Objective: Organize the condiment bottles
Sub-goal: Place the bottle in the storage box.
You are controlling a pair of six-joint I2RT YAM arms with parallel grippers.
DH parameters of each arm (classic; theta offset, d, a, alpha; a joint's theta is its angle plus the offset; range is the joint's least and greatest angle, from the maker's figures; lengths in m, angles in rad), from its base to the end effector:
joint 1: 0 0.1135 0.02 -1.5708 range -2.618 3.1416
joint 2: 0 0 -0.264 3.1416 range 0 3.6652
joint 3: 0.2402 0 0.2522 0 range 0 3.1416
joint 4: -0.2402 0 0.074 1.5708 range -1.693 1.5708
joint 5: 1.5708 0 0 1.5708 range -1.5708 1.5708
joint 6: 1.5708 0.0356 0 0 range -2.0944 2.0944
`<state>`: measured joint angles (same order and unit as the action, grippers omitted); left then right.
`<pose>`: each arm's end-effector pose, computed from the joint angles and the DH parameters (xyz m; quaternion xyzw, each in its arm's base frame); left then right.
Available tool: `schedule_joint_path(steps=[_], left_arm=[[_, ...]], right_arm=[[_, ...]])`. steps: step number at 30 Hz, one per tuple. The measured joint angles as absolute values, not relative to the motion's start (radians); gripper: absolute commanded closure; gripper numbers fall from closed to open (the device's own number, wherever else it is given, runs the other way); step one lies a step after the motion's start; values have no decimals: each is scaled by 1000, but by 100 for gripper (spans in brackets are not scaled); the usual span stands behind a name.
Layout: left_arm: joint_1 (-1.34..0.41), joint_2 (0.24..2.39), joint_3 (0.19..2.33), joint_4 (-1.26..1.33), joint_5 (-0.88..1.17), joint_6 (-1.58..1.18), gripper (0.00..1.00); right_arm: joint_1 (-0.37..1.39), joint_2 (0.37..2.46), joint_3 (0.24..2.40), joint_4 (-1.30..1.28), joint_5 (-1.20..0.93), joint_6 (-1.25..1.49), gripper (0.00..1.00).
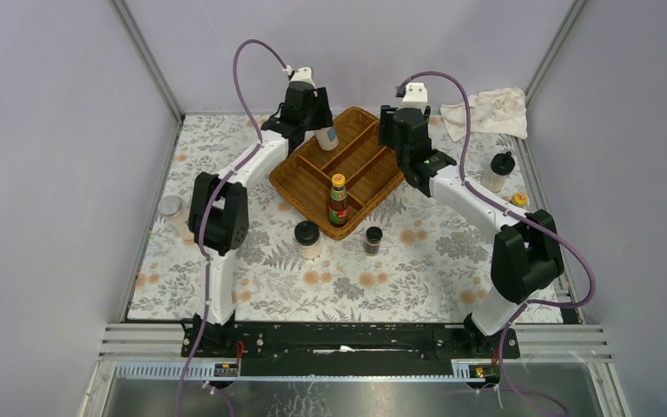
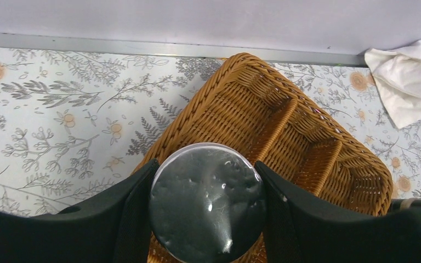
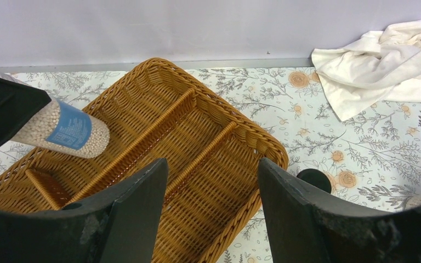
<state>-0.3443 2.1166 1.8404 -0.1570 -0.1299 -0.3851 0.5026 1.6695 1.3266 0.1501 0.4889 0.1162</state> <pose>0.4800 -0.1672 0.2842 -0.0521 0.8399 -0.1406 0.5216 0.3589 0.1782 0.3302 0.0072 0.7645 0.0099 0.6445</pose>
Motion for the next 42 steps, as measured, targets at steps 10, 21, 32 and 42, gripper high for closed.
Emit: schedule_joint_path(steps=[10,21,32,42], left_arm=[[-353,2190,1882,-67,-82,-339,100],[-375,2265,1946,0,-62,-274,100],[-387,2360,2073,16,-34,-199,100],[-387,2407,2115,7,-20,-134,100]], right_arm=[[495,1670,1324,178,501,108,32],[480,1670,1292,197,514,92,32],[476,1670,1286,207,516,76,32],[471,1670,1270,223,532,66,32]])
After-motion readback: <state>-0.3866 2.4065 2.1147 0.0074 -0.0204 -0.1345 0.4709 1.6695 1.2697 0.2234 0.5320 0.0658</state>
